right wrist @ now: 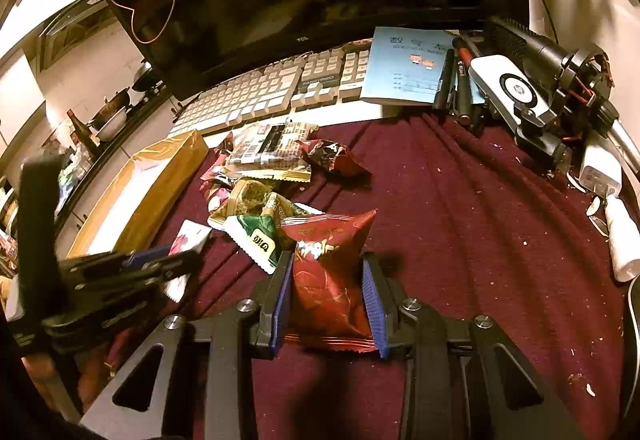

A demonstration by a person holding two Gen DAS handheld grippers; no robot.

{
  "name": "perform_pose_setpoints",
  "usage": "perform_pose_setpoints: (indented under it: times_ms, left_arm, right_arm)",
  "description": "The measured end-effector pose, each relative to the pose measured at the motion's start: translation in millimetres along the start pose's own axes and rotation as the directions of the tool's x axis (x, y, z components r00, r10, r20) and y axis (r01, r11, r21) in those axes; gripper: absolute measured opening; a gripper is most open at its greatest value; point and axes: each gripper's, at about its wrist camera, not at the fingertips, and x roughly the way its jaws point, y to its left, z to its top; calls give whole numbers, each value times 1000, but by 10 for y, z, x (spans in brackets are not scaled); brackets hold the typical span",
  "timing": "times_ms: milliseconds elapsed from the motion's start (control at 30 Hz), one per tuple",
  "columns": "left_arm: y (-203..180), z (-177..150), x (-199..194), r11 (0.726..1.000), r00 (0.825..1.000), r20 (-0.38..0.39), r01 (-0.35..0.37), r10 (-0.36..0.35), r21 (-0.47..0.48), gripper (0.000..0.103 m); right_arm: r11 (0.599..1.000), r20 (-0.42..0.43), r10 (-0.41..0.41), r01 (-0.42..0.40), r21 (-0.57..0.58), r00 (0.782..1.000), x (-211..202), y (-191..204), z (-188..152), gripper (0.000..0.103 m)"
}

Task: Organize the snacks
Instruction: 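Carry both packets into the white box and open both grippers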

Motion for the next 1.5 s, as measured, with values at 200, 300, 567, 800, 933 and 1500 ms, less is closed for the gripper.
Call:
perform_pose_setpoints:
  times_ms: [200, 300, 567, 800, 933, 1500]
  left_arm:
    - [219, -141, -501, 989, 988, 114, 114, -103, -94, 21]
    - [411, -155, -794, 982, 977, 181, 138, -113, -133, 21]
    - [1170, -50, -1248, 961, 965, 261, 40, 34, -273, 20]
    - [1698, 37, -1241, 928, 956, 253, -46, 148, -369, 21]
    - [1917, -29, -1078, 915, 974, 196, -30, 118, -403, 21]
    - [2425, 41, -272, 888, 994, -3, -102, 113, -449, 21]
  right_arm:
    - [1000, 53, 20, -20, -6, 998, -84, 3, -2, 33]
    - [999, 111, 51, -51, -6, 993, -218, -36, -16, 33]
    - [978, 155, 209, -209, -12, 966, -460, 379, 136, 33]
    - [894, -7, 424, -420, -157, 906, -15, 1526, 191, 33]
    - [878, -96, 441, -451, -158, 892, 338, 1943, 195, 33]
    - [920, -214, 113, -184, -346, 970, 1354, 2682, 295, 34]
